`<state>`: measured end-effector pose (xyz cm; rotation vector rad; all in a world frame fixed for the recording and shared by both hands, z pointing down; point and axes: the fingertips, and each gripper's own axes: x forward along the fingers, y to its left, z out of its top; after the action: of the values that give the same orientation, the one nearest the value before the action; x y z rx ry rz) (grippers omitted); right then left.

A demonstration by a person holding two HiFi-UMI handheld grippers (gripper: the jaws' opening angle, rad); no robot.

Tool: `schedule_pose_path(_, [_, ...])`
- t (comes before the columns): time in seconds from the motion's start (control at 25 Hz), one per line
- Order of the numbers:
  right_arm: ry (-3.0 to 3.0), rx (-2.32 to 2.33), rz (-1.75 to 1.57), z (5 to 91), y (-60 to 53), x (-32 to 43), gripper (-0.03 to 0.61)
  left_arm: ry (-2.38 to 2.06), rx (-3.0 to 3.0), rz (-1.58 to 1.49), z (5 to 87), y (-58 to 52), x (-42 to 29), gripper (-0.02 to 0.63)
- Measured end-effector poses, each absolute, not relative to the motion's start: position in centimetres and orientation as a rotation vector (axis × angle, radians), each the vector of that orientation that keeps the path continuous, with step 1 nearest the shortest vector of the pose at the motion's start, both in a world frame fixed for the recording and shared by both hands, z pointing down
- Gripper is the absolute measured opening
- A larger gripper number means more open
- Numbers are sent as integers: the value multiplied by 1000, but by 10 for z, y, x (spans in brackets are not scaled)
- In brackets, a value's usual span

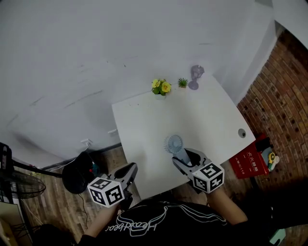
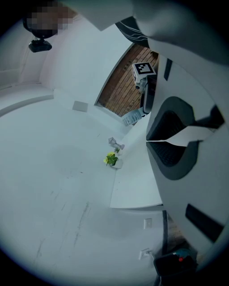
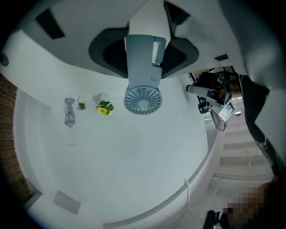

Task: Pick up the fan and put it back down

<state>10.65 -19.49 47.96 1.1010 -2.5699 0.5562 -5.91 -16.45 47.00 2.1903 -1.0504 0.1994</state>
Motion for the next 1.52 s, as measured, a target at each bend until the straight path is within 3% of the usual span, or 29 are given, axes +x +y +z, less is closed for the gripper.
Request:
schedule_pose_path(0.92, [-2622,1142,507,461,-182,111,218,-1045,2221,200,459,-159,-52,35])
schedule_pose_path(1.52, [-2491,1113,528,507,-230,108,218,-1099,2197,183,458,-181,-66,35])
